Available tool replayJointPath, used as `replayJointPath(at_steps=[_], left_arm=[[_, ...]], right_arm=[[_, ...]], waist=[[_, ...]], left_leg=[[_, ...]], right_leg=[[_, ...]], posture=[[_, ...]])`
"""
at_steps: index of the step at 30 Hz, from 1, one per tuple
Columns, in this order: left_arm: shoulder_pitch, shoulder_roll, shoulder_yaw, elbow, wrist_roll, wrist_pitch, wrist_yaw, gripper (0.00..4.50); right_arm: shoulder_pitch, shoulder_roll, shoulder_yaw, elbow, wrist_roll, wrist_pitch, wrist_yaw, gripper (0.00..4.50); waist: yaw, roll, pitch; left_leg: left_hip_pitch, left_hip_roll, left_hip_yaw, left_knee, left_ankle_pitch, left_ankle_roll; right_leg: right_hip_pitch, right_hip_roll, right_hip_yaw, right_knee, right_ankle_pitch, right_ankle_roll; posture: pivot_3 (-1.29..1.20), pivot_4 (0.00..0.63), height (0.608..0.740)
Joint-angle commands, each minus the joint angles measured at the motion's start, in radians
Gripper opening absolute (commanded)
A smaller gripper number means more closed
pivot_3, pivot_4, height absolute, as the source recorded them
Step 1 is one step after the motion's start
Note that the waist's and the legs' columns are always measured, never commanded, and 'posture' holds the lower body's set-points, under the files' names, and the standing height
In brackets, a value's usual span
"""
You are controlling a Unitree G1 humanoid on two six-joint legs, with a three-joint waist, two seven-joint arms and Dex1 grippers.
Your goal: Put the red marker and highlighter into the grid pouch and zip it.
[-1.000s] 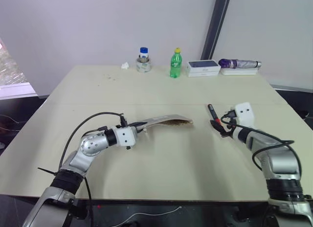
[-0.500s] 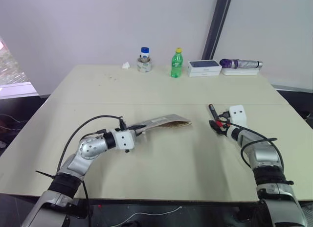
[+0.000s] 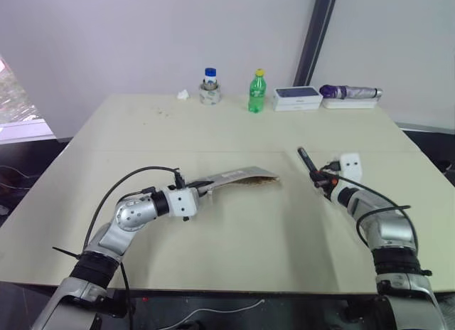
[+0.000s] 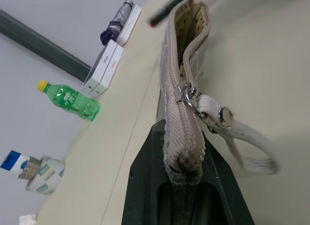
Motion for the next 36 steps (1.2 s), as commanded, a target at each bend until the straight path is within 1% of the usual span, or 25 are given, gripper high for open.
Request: replayJointPath(at_steps=[1, 3, 4, 7, 9, 10, 12, 19, 21, 23, 27, 30, 36], left_arm=[[-0.009, 0.005, 0.014, -0.031, -0.007, -0.005, 0.007, 0.0], [-0.021, -0.001, 0.011, -0.018, -0.006, -0.008, 0.007, 0.0], [-0.028, -0.004, 0.01, -0.011, -0.006, -0.01, 0.009, 0.0], [-0.036, -0.01, 0.01, -0.001, -0.005, -0.013, 0.015, 0.0], [-0.037, -0.012, 0.009, 0.001, -0.003, -0.016, 0.015, 0.0], [-0.037, -0.012, 0.008, 0.001, -0.002, -0.02, 0.014, 0.0], [-0.035, -0.014, 0.007, -0.004, -0.009, -0.019, 0.009, 0.0], [-0.024, -0.013, 0.007, -0.018, -0.01, -0.014, 0.009, 0.0], [-0.021, -0.019, 0.006, -0.02, -0.01, -0.009, 0.014, 0.0], [-0.017, -0.022, 0.005, -0.021, -0.007, -0.008, 0.017, 0.0], [-0.017, -0.024, 0.006, -0.019, -0.002, -0.01, 0.02, 0.0], [-0.02, -0.024, 0.007, -0.014, 0.0, -0.013, 0.021, 0.0], [-0.026, -0.025, 0.006, -0.013, -0.003, -0.014, 0.021, 0.0]], right_arm=[[0.073, -0.074, -0.015, -0.332, 0.175, 0.108, 0.131, 0.35], [0.143, -0.117, 0.0, -0.474, 0.272, 0.189, 0.184, 0.35], [0.176, -0.136, 0.018, -0.526, 0.29, 0.203, 0.205, 0.35], [0.236, -0.196, 0.087, -0.577, 0.219, 0.167, 0.24, 0.35], [0.244, -0.218, 0.126, -0.562, 0.162, 0.134, 0.236, 0.35], [0.227, -0.208, 0.129, -0.53, 0.149, 0.14, 0.207, 0.35], [0.21, -0.202, 0.134, -0.475, 0.113, 0.106, 0.196, 0.35], [0.232, -0.242, 0.142, -0.38, 0.033, 0.0, 0.258, 0.35], [0.231, -0.236, 0.121, -0.372, 0.047, -0.017, 0.27, 0.35], [0.225, -0.214, 0.074, -0.387, 0.118, 0.007, 0.28, 0.35], [0.258, -0.221, 0.025, -0.436, 0.207, 0.045, 0.312, 0.35], [0.289, -0.231, 0.025, -0.456, 0.215, 0.033, 0.338, 0.35], [0.283, -0.249, 0.083, -0.399, 0.089, -0.054, 0.332, 0.35]], waist=[[-0.002, 0.0, 0.0], [0.0, -0.001, 0.0], [0.001, -0.001, 0.0], [0.001, -0.001, 0.0], [0.001, -0.001, 0.0], [0.001, -0.001, 0.0], [0.001, -0.001, 0.0], [0.002, -0.001, 0.0], [0.001, -0.001, 0.0], [0.001, -0.001, 0.0], [0.003, -0.001, 0.0], [0.003, -0.001, 0.0], [0.001, -0.001, 0.0]], left_leg=[[0.0, 0.0, 0.0, 0.0, -0.001, 0.001], [0.001, 0.001, -0.001, 0.0, -0.002, 0.004], [0.001, 0.001, -0.002, 0.0, -0.003, 0.005], [0.002, 0.0, -0.002, 0.002, -0.003, 0.005], [0.002, 0.0, -0.002, 0.003, -0.003, 0.005], [0.002, 0.0, -0.002, 0.004, -0.003, 0.006], [0.002, 0.0, -0.003, 0.004, -0.003, 0.006], [0.002, 0.0, -0.002, 0.004, -0.003, 0.005], [0.002, 0.0, -0.003, 0.004, -0.003, 0.005], [0.002, 0.0, -0.003, 0.004, -0.003, 0.005], [0.002, 0.0, -0.003, 0.005, -0.003, 0.005], [0.002, 0.0, -0.003, 0.005, -0.003, 0.005], [0.002, 0.0, -0.003, 0.005, -0.003, 0.006]], right_leg=[[0.0, 0.0, 0.0, 0.0, 0.0, 0.0], [0.001, 0.0, 0.0, 0.0, 0.0, 0.0], [0.002, 0.001, 0.0, 0.0, 0.0, 0.0], [0.004, 0.0, -0.001, 0.0, 0.0, 0.0], [0.004, 0.0, -0.001, 0.0, 0.0, 0.001], [0.004, 0.0, -0.001, 0.0, 0.0, 0.001], [0.005, 0.0, -0.001, 0.0, 0.0, 0.001], [0.005, 0.0, -0.001, -0.001, 0.0, 0.001], [0.005, 0.0, -0.001, -0.001, 0.0, 0.001], [0.005, 0.0, -0.001, -0.001, 0.0, 0.001], [0.006, 0.0, -0.001, -0.001, 0.0, 0.001], [0.006, 0.0, -0.001, -0.001, 0.0, 0.001], [0.007, 0.0, -0.002, -0.001, 0.0, 0.001]], posture=[[0.0, 0.15, 0.74], [0.0, 0.15, 0.74], [0.0, 0.15, 0.74], [0.0, 0.15, 0.74], [0.0, 0.15, 0.74], [0.0, 0.15, 0.74], [0.0, 0.15, 0.74], [0.0, 0.15, 0.74], [0.0, 0.15, 0.74], [0.0, 0.15, 0.74], [0.0, 0.15, 0.74], [0.0, 0.15, 0.74], [0.0, 0.15, 0.74]])
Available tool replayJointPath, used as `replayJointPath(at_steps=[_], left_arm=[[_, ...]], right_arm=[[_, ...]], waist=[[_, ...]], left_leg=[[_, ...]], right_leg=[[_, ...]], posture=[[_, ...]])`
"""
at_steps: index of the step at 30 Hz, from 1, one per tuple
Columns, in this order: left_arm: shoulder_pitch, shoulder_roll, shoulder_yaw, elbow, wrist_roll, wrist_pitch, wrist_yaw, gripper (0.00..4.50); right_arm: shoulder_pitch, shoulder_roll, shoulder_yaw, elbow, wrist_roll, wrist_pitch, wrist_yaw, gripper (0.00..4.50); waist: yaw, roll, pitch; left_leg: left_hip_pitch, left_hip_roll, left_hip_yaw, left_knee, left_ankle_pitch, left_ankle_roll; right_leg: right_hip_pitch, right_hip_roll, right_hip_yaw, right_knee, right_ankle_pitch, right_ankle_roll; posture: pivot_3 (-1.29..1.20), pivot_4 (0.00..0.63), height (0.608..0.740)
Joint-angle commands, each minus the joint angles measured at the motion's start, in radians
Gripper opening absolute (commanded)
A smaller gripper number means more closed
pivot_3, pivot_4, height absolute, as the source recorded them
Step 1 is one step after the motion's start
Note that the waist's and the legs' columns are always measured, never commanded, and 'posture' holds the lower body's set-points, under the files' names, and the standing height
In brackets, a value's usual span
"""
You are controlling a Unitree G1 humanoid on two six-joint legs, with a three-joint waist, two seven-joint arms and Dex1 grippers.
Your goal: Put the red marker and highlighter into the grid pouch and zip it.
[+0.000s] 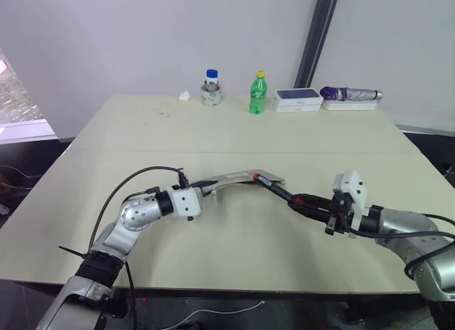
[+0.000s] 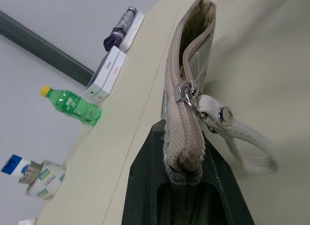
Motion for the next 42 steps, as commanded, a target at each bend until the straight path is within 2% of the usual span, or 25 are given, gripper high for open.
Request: replayJointPath(at_steps=[1, 6, 12, 16, 22, 26, 32, 35, 36, 39, 42], left_arm=[[-0.017, 0.0, 0.015, -0.029, -0.006, -0.011, 0.013, 0.0], [-0.019, -0.002, 0.014, -0.03, -0.006, -0.011, 0.013, 0.0], [-0.026, -0.005, 0.01, -0.03, -0.007, -0.029, 0.009, 0.0], [-0.042, 0.002, -0.02, -0.028, -0.01, -0.071, -0.038, 0.0], [-0.115, -0.018, -0.062, 0.009, 0.018, -0.114, -0.058, 0.0], [-0.135, -0.031, -0.082, 0.012, -0.031, -0.127, -0.114, 0.0], [-0.124, -0.04, -0.071, 0.01, -0.065, -0.11, -0.144, 0.0], [-0.12, -0.047, -0.047, 0.012, -0.074, -0.063, -0.125, 0.0], [-0.115, -0.045, -0.042, 0.014, -0.07, -0.051, -0.117, 0.0], [-0.099, -0.044, -0.031, 0.012, -0.06, -0.025, -0.096, 0.0], [-0.089, -0.041, -0.028, 0.011, -0.053, -0.011, -0.08, 0.0]], right_arm=[[-0.012, -0.016, 0.017, 0.023, -0.062, -0.06, -0.001, 0.35], [0.004, -0.027, 0.049, 0.091, -0.155, -0.152, 0.019, 0.35], [-0.029, -0.016, 0.048, 0.143, -0.192, -0.192, 0.001, 0.35], [-0.076, -0.025, 0.097, 0.148, -0.269, -0.261, 0.002, 0.35], [-0.175, -0.078, 0.242, 0.175, -0.464, -0.4, 0.037, 0.35], [-0.264, -0.062, 0.314, 0.184, -0.542, -0.472, 0.047, 0.35], [-0.304, -0.032, 0.342, 0.255, -0.63, -0.59, -0.01, 0.35], [-0.286, -0.044, 0.33, 0.271, -0.608, -0.621, 0.013, 0.35], [-0.28, -0.053, 0.318, 0.271, -0.602, -0.623, 0.017, 1.41], [-0.26, -0.083, 0.286, 0.259, -0.61, -0.642, 0.009, 2.86], [-0.208, -0.119, 0.203, 0.161, -0.514, -0.568, 0.041, 4.33]], waist=[[0.0, 0.0, 0.0], [0.001, 0.0, 0.0], [0.0, 0.0, 0.0], [0.0, 0.0, 0.0], [0.001, 0.0, 0.0], [-0.002, 0.0, 0.0], [0.002, 0.0, 0.0], [0.003, 0.0, 0.0], [0.003, 0.0, 0.0], [0.0, 0.0, 0.0], [0.001, 0.0, 0.0]], left_leg=[[0.0, 0.0, 0.0, 0.0, 0.0, 0.0], [0.0, 0.0, 0.0, 0.0, 0.0, 0.0], [0.0, 0.0, 0.0, 0.001, 0.0, -0.001], [0.0, 0.0, 0.0, 0.001, 0.0, -0.001], [0.0, 0.0, 0.0, 0.001, 0.001, -0.002], [0.0, 0.0, 0.0, 0.001, 0.002, -0.004], [0.0, 0.0, 0.0, 0.002, 0.003, -0.004], [0.0, -0.001, 0.0, 0.003, 0.002, -0.004], [0.0, -0.001, 0.0, 0.003, 0.002, -0.004], [0.0, 0.0, 0.0, 0.003, 0.002, -0.004], [0.0, 0.0, 0.0, 0.003, 0.002, -0.004]], right_leg=[[0.0, 0.0, 0.0, 0.0, 0.0, 0.0], [0.0, 0.0, 0.0, 0.0, 0.0, 0.0], [0.0, 0.0, 0.0, 0.0, 0.0, 0.0], [0.0, 0.0, 0.0, 0.0, 0.0, 0.0], [0.0, 0.0, 0.0, 0.0, 0.0, 0.0], [0.0, 0.0, 0.0, 0.0, 0.0, 0.0], [0.0, 0.0, 0.0, 0.0, 0.0, 0.0], [0.001, -0.001, 0.0, 0.0, 0.0, 0.0], [0.001, -0.001, 0.0, 0.0, 0.0, 0.0], [0.001, 0.0, 0.0, 0.0, 0.0, 0.0], [0.001, 0.0, 0.0, 0.0, 0.0, 0.0]], posture=[[0.0, 0.15, 0.74], [0.0, 0.15, 0.74], [0.0, 0.15, 0.74], [0.0, 0.15, 0.74], [0.0, 0.15, 0.74], [0.0, 0.15, 0.74], [0.0, 0.15, 0.74], [0.0, 0.15, 0.74], [0.0, 0.15, 0.74], [0.0, 0.15, 0.74], [0.0, 0.15, 0.74]])
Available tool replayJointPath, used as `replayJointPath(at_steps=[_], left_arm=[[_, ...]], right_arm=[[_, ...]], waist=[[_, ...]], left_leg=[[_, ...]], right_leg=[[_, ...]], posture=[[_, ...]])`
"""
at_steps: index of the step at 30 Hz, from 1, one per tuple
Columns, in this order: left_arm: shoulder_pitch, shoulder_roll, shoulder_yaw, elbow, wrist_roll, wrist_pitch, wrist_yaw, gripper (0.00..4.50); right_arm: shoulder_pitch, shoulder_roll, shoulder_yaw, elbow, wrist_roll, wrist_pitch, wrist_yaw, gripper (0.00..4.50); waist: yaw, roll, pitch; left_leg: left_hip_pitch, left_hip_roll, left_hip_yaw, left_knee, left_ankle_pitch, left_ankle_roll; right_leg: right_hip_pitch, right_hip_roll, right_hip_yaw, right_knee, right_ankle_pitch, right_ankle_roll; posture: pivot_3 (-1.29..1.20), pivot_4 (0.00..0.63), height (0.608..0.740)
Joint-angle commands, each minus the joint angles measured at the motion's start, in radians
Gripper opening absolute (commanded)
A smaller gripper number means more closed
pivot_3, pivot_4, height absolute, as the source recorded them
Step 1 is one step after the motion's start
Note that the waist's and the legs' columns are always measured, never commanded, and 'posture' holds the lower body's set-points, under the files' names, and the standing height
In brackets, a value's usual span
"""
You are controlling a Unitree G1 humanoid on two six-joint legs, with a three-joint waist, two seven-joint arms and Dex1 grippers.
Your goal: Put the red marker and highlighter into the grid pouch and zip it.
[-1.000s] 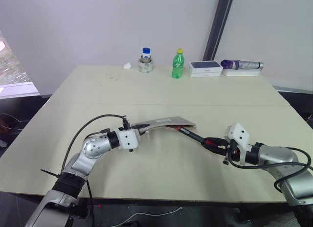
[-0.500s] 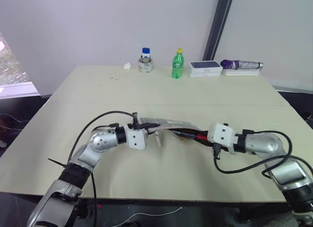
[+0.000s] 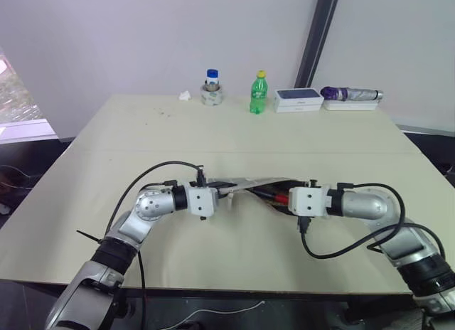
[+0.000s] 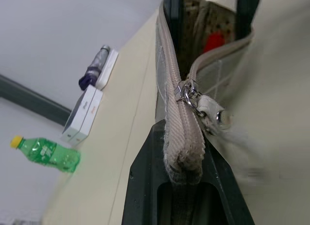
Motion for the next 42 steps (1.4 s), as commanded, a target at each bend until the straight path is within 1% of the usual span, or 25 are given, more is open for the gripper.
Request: replayJointPath(at_steps=[1, 4, 7, 9, 10, 11, 12, 13, 16, 17, 18, 19, 24, 27, 30, 33, 37, 42], left_arm=[[0.009, 0.013, 0.046, -0.028, -0.014, 0.01, 0.03, 0.0], [0.02, 0.005, 0.05, -0.036, -0.009, 0.018, 0.046, 0.0], [0.023, -0.009, 0.052, -0.026, 0.005, 0.035, 0.072, 0.0], [0.018, -0.018, 0.051, -0.016, 0.022, 0.046, 0.092, 0.0], [0.015, -0.026, 0.052, -0.017, 0.022, 0.056, 0.099, 0.0], [0.013, -0.033, 0.05, -0.024, 0.025, 0.065, 0.104, 0.0], [0.012, -0.037, 0.047, -0.031, 0.029, 0.068, 0.107, 0.0], [0.012, -0.04, 0.04, -0.04, 0.047, 0.064, 0.117, 0.0], [0.02, -0.055, 0.028, -0.071, 0.084, 0.072, 0.143, 0.0], [0.023, -0.059, 0.025, -0.083, 0.098, 0.075, 0.152, 0.0], [0.024, -0.058, 0.019, -0.092, 0.114, 0.071, 0.157, 0.0], [0.023, -0.052, 0.012, -0.102, 0.144, 0.057, 0.166, 0.0], [0.004, -0.026, -0.007, -0.12, 0.241, 0.016, 0.205, 0.0], [0.0, -0.027, -0.004, -0.118, 0.242, 0.022, 0.213, 0.0], [0.006, -0.026, -0.001, -0.123, 0.239, 0.033, 0.22, 0.0], [0.018, -0.028, -0.002, -0.137, 0.237, 0.045, 0.224, 0.0], [0.03, -0.034, -0.002, -0.155, 0.232, 0.065, 0.226, 0.0], [0.036, -0.035, -0.003, -0.17, 0.232, 0.077, 0.226, 0.0]], right_arm=[[0.054, -0.044, -0.134, -0.135, 0.133, 0.094, 0.034, 4.33], [0.115, -0.031, -0.259, -0.267, 0.302, 0.238, 0.02, 4.33], [0.15, -0.024, -0.324, -0.382, 0.449, 0.407, 0.006, 4.33], [0.176, -0.02, -0.332, -0.463, 0.559, 0.564, -0.024, 4.33], [0.205, -0.016, -0.321, -0.51, 0.629, 0.644, -0.034, 4.33], [0.239, -0.001, -0.291, -0.552, 0.665, 0.707, -0.061, 4.33], [0.268, 0.013, -0.265, -0.584, 0.681, 0.742, -0.083, 4.33], [0.298, 0.052, -0.244, -0.603, 0.702, 0.759, -0.113, 4.33], [0.353, 0.176, -0.176, -0.544, 0.633, 0.746, -0.229, 4.33], [0.359, 0.208, -0.134, -0.494, 0.55, 0.705, -0.28, 4.33], [0.36, 0.221, -0.088, -0.46, 0.475, 0.655, -0.299, 4.33], [0.35, 0.259, -0.067, -0.426, 0.453, 0.627, -0.316, 4.33], [0.237, 0.391, -0.054, -0.233, 0.378, 0.546, -0.393, 4.33], [0.201, 0.44, -0.051, -0.207, 0.412, 0.546, -0.373, 4.33], [0.19, 0.445, -0.014, -0.237, 0.429, 0.548, -0.311, 4.33], [0.173, 0.457, -0.004, -0.241, 0.453, 0.566, -0.281, 4.33], [0.154, 0.471, 0.014, -0.244, 0.465, 0.574, -0.258, 4.33], [0.106, 0.51, 0.017, -0.193, 0.449, 0.573, -0.279, 4.33]], waist=[[0.002, 0.0, 0.0], [0.002, 0.0, 0.0], [0.002, 0.0, 0.0], [0.002, 0.0, 0.0], [0.002, 0.0, 0.0], [0.004, 0.0, 0.0], [0.004, -0.001, 0.0], [0.004, -0.001, 0.0], [0.002, -0.001, 0.0], [0.001, -0.001, 0.0], [0.0, -0.001, 0.0], [0.001, 0.0, 0.0], [-0.002, 0.0, 0.0], [0.0, 0.0, 0.0], [0.001, 0.0, 0.0], [0.001, 0.0, 0.0], [-0.001, 0.0, 0.0], [0.0, 0.0, 0.0]], left_leg=[[0.0, 0.0, 0.0, 0.0, 0.0, 0.0], [0.0, 0.0, 0.0, 0.0, 0.0, 0.0], [0.0, 0.0, -0.001, 0.001, 0.0, 0.0], [0.001, 0.0, -0.002, 0.001, -0.001, 0.001], [0.0, 0.0, -0.002, 0.001, -0.003, 0.004], [0.0, 0.0, -0.002, 0.001, -0.003, 0.004], [0.0, 0.0, -0.003, 0.001, -0.003, 0.005], [0.0, 0.0, -0.003, 0.001, -0.003, 0.005], [0.0, 0.0, -0.003, 0.002, -0.003, 0.005], [0.0, 0.0, -0.003, 0.002, -0.003, 0.005], [0.0, -0.001, -0.003, 0.002, -0.003, 0.005], [0.001, -0.001, -0.004, 0.002, -0.003, 0.005], [0.0, -0.001, -0.003, 0.001, -0.002, 0.004], [0.0, 0.0, -0.003, 0.001, -0.002, 0.004], [0.0, -0.001, -0.002, 0.0, -0.002, 0.003], [0.0, -0.001, -0.002, 0.0, -0.003, 0.005], [0.0, -0.001, -0.003, 0.0, -0.003, 0.005], [0.0, -0.001, -0.003, 0.0, -0.003, 0.005]], right_leg=[[0.0, 0.0, 0.0, 0.0, 0.0, 0.0], [0.001, 0.0, 0.0, 0.0, 0.0, 0.0], [0.002, 0.0, 0.0, 0.0, 0.0, 0.0], [0.003, 0.0, 0.0, 0.0, 0.0, 0.0], [0.003, 0.0, -0.001, 0.0, 0.0, 0.0], [0.003, 0.0, -0.001, 0.0, 0.0, 0.0], [0.004, 0.0, -0.001, -0.001, 0.0, 0.0], [0.004, 0.0, -0.001, -0.001, 0.0, 0.0], [0.004, 0.0, -0.001, -0.001, 0.0, 0.0], [0.004, 0.0, -0.001, -0.001, 0.0, 0.001], [0.004, 0.0, -0.001, -0.001, 0.0, 0.001], [0.004, 0.0, -0.001, -0.001, 0.001, 0.001], [0.002, 0.001, -0.001, 0.0, 0.001, 0.001], [0.002, 0.001, -0.001, 0.0, 0.001, 0.001], [0.001, 0.0, -0.001, -0.001, 0.001, 0.001], [0.002, 0.0, -0.001, -0.001, 0.001, 0.001], [0.001, 0.0, -0.001, -0.001, 0.001, 0.001], [0.001, 0.0, -0.001, -0.001, 0.001, 0.001]], posture=[[0.0, 0.15, 0.74], [0.0, 0.15, 0.74], [0.0, 0.15, 0.74], [0.0, 0.15, 0.74], [0.0, 0.15, 0.74], [0.0, 0.15, 0.74], [0.0, 0.15, 0.74], [0.0, 0.15, 0.74], [0.0, 0.15, 0.74], [0.0, 0.15, 0.74], [0.0, 0.15, 0.74], [0.0, 0.15, 0.74], [0.0, 0.15, 0.74], [0.0, 0.15, 0.74], [0.0, 0.15, 0.74], [0.0, 0.15, 0.74], [0.0, 0.15, 0.74], [0.0, 0.15, 0.74]])
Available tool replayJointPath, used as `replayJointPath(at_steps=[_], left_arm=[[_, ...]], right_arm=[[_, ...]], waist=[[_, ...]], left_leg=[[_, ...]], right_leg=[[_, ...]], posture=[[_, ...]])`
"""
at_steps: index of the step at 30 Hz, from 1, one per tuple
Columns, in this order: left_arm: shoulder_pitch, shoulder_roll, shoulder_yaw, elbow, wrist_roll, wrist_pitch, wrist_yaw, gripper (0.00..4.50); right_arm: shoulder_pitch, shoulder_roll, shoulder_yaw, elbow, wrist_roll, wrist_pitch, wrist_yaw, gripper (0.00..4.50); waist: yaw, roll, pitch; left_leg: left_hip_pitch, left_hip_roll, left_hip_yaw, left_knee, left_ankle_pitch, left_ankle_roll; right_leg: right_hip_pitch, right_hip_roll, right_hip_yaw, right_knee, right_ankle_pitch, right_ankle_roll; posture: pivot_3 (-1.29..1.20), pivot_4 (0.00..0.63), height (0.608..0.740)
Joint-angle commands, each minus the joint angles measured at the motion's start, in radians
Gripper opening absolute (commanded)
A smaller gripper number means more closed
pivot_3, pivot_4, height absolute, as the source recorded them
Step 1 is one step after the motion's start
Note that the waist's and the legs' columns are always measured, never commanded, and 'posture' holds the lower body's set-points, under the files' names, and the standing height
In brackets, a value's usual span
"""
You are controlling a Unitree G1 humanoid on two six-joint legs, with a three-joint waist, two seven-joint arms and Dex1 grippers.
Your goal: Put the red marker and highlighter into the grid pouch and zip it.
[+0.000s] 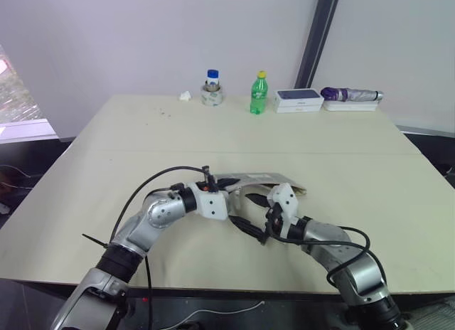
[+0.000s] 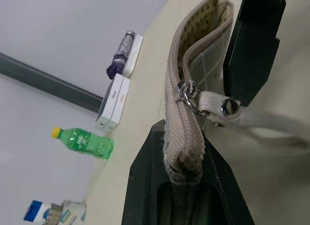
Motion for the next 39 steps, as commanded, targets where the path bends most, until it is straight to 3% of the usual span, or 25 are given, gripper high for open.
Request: replayJointPath(at_steps=[1, 3, 6, 13, 21, 30, 37, 39], left_arm=[[-0.001, 0.0, 0.012, -0.048, -0.008, 0.007, 0.017, 0.0], [0.0, -0.002, 0.014, -0.05, -0.009, 0.011, 0.019, 0.0], [0.001, -0.004, 0.013, -0.055, -0.007, 0.016, 0.022, 0.0], [0.007, 0.005, 0.018, -0.051, -0.003, 0.013, 0.03, 0.0], [0.021, 0.048, 0.045, -0.014, -0.019, -0.017, 0.044, 0.0], [-0.019, 0.168, 0.097, 0.197, -0.126, -0.164, 0.025, 0.0], [-0.056, 0.135, 0.09, 0.299, -0.219, -0.159, -0.036, 0.0], [-0.095, 0.124, 0.077, 0.356, -0.167, -0.181, 0.01, 0.75]], right_arm=[[-0.047, 0.031, -0.007, 0.001, 0.015, 0.002, -0.006, 4.33], [-0.061, 0.041, -0.008, 0.007, 0.024, 0.007, 0.002, 4.33], [-0.077, 0.046, 0.013, 0.028, 0.015, 0.014, 0.02, 3.54], [-0.047, 0.026, 0.001, 0.011, 0.011, 0.015, 0.022, 0.03], [0.087, -0.181, -0.174, -0.043, 0.04, 0.022, 0.082, 0.03], [0.142, -0.402, -0.352, 0.173, -0.014, -0.107, 0.163, 0.03], [0.093, -0.375, -0.322, 0.162, -0.004, -0.137, 0.14, 0.03], [0.03, -0.335, -0.271, 0.202, -0.065, -0.195, 0.1, 0.0]], waist=[[0.0, 0.0, 0.0], [0.001, 0.0, 0.0], [0.001, 0.0, 0.0], [0.0, 0.0, 0.0], [0.004, 0.0, 0.0], [0.0, 0.0, 0.0], [0.001, 0.0, 0.0], [0.0, 0.0, 0.0]], left_leg=[[0.0, 0.0, 0.0, 0.0, 0.0, 0.0], [0.0, 0.0, 0.0, 0.0, 0.0, 0.0], [0.0, 0.0, 0.0, 0.0, 0.0, 0.0], [0.0, 0.0, 0.0, 0.0, 0.0, 0.0], [0.0, -0.001, 0.0, 0.0, 0.0, 0.001], [0.001, 0.0, 0.001, -0.001, -0.001, 0.001], [0.001, 0.0, 0.001, 0.0, -0.001, 0.001], [0.001, 0.0, 0.001, 0.0, -0.001, 0.001]], right_leg=[[0.0, 0.0, 0.0, 0.0, 0.0, 0.0], [0.0, 0.0, 0.0, 0.0, 0.0, 0.0], [0.0, 0.0, 0.0, 0.0, 0.0, 0.0], [0.0, 0.0, 0.0, 0.0, 0.0, 0.0], [0.0, -0.001, 0.0, 0.0, 0.0, 0.0], [0.0, 0.0, 0.0, 0.0, 0.0, 0.0], [0.001, 0.0, 0.0, 0.0, 0.0, 0.0], [0.001, 0.0, 0.0, 0.0, 0.0, 0.0]], posture=[[0.0, 0.15, 0.74], [0.0, 0.15, 0.74], [0.0, 0.15, 0.74], [0.0, 0.15, 0.74], [0.0, 0.15, 0.74], [0.0, 0.15, 0.74], [0.0, 0.15, 0.74], [0.0, 0.15, 0.74]])
